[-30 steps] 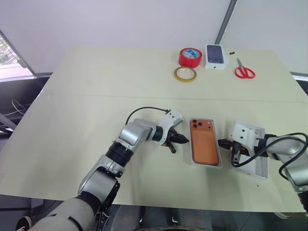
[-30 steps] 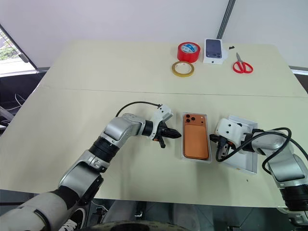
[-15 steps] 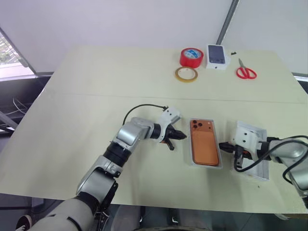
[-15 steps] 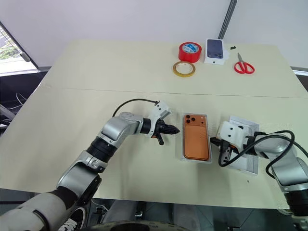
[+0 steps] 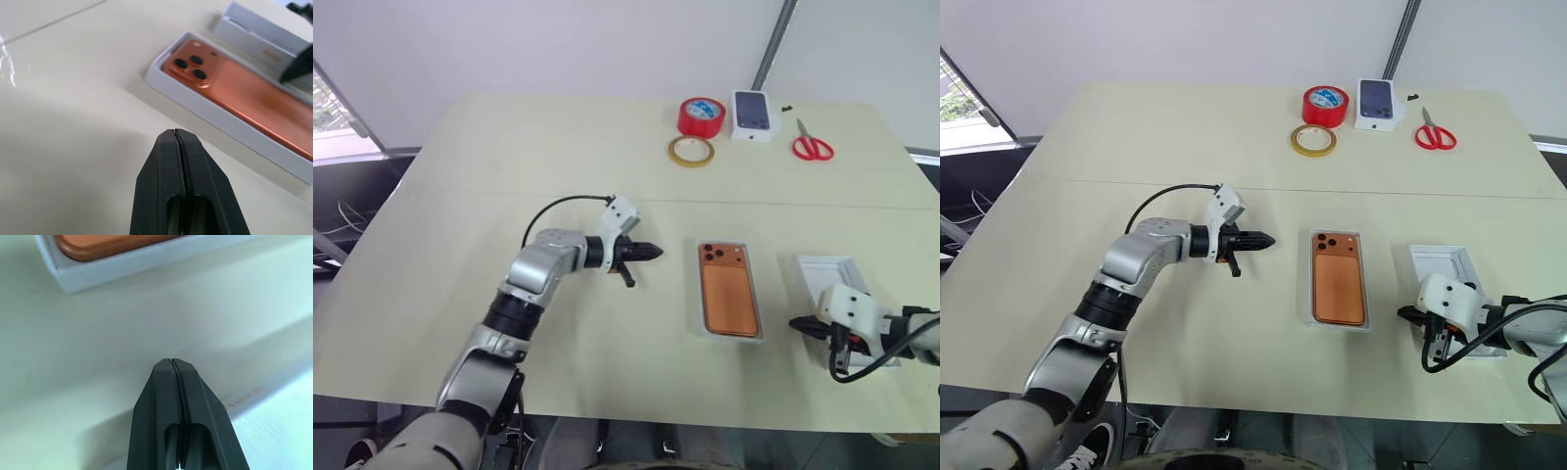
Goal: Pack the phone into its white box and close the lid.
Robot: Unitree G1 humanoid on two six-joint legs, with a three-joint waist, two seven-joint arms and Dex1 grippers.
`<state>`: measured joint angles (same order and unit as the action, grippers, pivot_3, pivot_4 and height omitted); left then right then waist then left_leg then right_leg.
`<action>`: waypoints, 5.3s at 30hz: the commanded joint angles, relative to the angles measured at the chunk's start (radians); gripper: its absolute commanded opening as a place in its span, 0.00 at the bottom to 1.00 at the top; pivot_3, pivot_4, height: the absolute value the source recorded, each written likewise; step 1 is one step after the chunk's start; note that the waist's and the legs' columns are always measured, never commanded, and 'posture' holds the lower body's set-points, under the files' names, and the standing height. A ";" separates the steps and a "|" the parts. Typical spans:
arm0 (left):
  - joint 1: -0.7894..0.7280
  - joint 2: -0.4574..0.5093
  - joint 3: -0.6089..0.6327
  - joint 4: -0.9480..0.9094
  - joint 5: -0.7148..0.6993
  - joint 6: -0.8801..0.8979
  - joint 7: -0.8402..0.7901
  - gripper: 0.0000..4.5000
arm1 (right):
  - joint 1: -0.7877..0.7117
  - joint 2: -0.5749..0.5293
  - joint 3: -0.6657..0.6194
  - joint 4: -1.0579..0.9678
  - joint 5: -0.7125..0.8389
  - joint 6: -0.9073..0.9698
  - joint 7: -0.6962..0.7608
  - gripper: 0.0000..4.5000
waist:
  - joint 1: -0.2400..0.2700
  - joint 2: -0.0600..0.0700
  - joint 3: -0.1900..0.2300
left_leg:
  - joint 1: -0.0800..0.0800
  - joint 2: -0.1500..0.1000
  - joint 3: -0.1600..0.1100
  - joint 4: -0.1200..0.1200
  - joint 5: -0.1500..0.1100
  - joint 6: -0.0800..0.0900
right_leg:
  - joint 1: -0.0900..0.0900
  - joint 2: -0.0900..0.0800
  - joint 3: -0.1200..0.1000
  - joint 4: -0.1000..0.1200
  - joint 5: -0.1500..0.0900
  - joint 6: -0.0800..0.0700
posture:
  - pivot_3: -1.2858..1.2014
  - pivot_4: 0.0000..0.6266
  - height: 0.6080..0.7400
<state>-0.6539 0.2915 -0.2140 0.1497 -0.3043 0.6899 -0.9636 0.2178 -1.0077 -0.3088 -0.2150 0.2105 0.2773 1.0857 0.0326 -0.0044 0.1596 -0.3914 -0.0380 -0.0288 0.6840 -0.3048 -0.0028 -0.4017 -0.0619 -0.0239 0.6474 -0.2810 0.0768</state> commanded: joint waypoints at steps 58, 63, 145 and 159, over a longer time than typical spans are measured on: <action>0.398 0.314 0.166 -0.233 -0.097 -0.690 -0.321 0.98 | -0.320 0.063 -0.017 -0.256 0.511 1.337 -0.765 0.01 | -0.022 0.004 -0.002 | -0.001 0.001 0.000 -0.002 -0.005 0.009 | -0.002 -0.001 0.000 -0.001 0.000 0.000 | 0.52 0.24 1.00; 0.391 0.316 0.158 -0.230 -0.099 -0.671 -0.312 0.98 | -0.316 0.071 -0.017 -0.282 0.531 1.337 -0.756 0.01 | -0.022 0.004 -0.002 | -0.001 0.001 0.000 -0.002 -0.005 0.009 | -0.001 -0.001 0.000 -0.001 0.000 0.000 | 0.52 0.24 1.00; 0.192 -0.093 -0.037 0.084 0.050 -0.754 -0.089 0.00 | -0.330 0.367 0.198 -0.097 1.762 0.629 -1.309 0.20 | -0.036 0.005 0.001 | -0.002 0.002 0.001 -0.002 -0.005 0.010 | -0.002 0.000 0.001 -0.001 0.000 0.000 | 0.52 0.24 1.00; 0.090 -0.215 -0.051 0.274 0.089 -0.832 -0.077 0.00 | -0.332 -0.008 -0.043 0.064 1.317 0.703 -0.784 0.77 | -0.018 0.004 0.002 | -0.004 0.002 0.002 -0.001 -0.006 0.011 | -0.003 0.000 0.000 -0.002 0.000 0.000 | 0.52 0.24 1.00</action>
<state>-0.5349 0.0955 -0.2598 0.4190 -0.2245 -0.1128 -1.0433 -0.1029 -0.9946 -0.2902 -0.1733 1.5791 0.9939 0.2240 0.0149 -0.0007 0.1614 -0.3953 -0.0362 -0.0263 0.6826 -0.3108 0.0085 -0.4045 -0.0617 -0.0236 0.6451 -0.2811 0.0768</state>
